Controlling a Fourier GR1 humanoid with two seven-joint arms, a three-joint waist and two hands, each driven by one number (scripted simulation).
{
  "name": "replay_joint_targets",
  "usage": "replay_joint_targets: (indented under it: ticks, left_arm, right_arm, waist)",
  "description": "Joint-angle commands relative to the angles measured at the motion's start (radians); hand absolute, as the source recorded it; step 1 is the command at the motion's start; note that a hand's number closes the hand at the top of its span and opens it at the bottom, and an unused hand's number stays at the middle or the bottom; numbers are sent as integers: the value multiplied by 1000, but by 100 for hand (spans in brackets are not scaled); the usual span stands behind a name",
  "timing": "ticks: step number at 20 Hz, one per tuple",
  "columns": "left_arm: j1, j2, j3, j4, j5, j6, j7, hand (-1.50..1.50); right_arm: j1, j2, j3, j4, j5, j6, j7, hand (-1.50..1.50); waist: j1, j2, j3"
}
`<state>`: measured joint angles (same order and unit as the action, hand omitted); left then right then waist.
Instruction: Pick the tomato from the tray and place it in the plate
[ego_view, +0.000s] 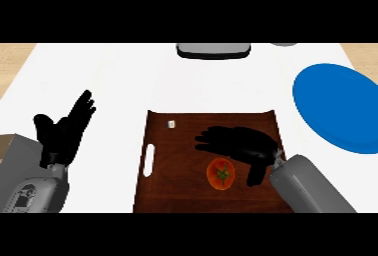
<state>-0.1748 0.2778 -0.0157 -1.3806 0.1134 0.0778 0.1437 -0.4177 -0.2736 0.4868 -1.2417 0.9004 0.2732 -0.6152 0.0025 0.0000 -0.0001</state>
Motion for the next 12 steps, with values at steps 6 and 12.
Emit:
replay_joint_targets:
  ticks: [6,12]
  left_arm:
    - [-8,9,77,12,-6,-63,6,0]
    - [64,-46,37,-69,-60,-27,6,0]
  right_arm:
    - [29,52,-47,7,129,3,-1,-150]
    - [23,107,-3,58,242,-24,8,-150]
  waist:
    - [-1,0,0]
    - [1,0,0]
